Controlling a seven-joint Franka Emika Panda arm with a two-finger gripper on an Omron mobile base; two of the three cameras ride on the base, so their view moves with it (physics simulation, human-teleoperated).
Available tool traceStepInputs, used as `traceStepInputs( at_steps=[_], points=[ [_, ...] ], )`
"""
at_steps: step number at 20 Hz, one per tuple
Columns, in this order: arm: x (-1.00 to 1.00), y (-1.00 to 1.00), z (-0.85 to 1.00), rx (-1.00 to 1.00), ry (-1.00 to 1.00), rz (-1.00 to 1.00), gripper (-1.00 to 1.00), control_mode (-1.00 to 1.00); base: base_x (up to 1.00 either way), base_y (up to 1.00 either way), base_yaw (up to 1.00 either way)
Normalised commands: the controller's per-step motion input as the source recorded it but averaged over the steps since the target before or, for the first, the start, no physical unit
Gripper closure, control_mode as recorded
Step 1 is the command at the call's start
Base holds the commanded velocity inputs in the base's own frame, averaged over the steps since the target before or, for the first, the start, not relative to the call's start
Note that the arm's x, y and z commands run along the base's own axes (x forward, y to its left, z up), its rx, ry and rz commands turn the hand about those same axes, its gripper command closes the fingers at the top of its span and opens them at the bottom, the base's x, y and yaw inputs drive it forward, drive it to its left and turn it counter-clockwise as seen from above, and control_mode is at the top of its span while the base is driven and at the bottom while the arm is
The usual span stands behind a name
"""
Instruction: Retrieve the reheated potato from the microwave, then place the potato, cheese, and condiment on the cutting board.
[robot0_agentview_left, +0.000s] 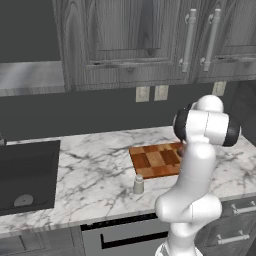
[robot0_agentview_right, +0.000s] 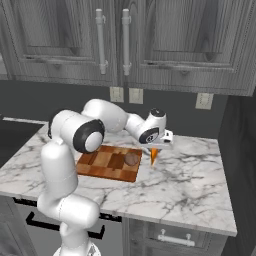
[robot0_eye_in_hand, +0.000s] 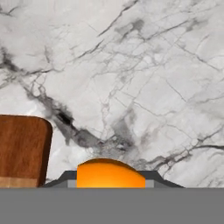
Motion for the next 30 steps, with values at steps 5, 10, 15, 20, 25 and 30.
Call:
traceStepInputs(
  at_steps=[5,10,15,20,25,30],
  points=[
    [-0.31,0.29,0.31,0.00,0.00,0.00,1.00,-1.00,0.00,0.00,0.00],
    [-0.40,0.40,0.24,0.00,0.00,0.00,1.00,-1.00,0.00,0.00,0.00],
    [-0.39,0.40,0.32,0.00,0.01,0.00,1.00,-1.00,0.00,0.00,0.00],
    [-0.34,0.46,0.35,0.00,0.01,0.00,1.00,-1.00,0.00,0.00,0.00],
    [-0.23,0.64,0.09,0.00,0.00,-0.01,1.00,-1.00,0.00,0.00,0.00],
    [-0.04,0.67,0.00,-0.04,0.00,0.00,1.00,-1.00,0.00,0.00,0.00]
  ],
)
